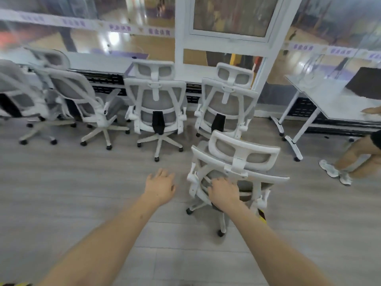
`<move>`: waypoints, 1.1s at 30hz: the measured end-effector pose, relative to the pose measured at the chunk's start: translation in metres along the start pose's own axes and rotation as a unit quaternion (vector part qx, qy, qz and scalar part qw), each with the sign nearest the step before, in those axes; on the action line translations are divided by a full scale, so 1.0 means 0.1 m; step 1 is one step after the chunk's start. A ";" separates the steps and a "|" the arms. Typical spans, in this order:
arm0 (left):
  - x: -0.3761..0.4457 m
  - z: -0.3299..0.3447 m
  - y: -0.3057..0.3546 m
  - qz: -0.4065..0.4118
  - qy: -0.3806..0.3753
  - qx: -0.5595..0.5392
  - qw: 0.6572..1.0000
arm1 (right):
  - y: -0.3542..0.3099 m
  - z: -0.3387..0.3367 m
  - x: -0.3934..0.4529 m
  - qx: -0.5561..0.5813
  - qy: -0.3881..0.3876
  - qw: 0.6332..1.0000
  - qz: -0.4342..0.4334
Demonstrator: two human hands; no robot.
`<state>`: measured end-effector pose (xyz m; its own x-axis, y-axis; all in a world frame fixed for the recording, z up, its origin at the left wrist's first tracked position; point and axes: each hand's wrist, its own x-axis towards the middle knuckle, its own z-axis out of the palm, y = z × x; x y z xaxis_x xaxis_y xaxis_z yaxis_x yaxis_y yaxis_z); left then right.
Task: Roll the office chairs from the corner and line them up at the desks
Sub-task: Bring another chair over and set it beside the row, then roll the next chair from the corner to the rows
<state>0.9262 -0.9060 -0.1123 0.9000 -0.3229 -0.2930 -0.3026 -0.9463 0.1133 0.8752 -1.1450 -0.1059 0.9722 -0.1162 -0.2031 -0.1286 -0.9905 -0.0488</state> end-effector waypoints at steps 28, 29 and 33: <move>-9.28 2.06 -4.34 -0.730 0.145 -0.202 0.636 | -8.58 1.33 -5.82 -0.140 -0.026 0.640 -0.755; -9.52 2.12 -4.41 -0.744 0.143 -0.201 0.622 | -8.80 1.39 -6.06 -0.138 -0.031 0.624 -0.769; -10.46 2.33 -4.80 -0.791 0.129 -0.189 0.568 | -9.71 1.55 -6.92 -0.128 -0.043 0.570 -0.810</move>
<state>0.0575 -0.1171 -0.0813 -0.0167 0.9854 -0.1697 0.9930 0.0362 0.1124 0.2969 -0.0916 -0.0698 -0.2415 0.9599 -0.1423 0.9684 0.2290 -0.0983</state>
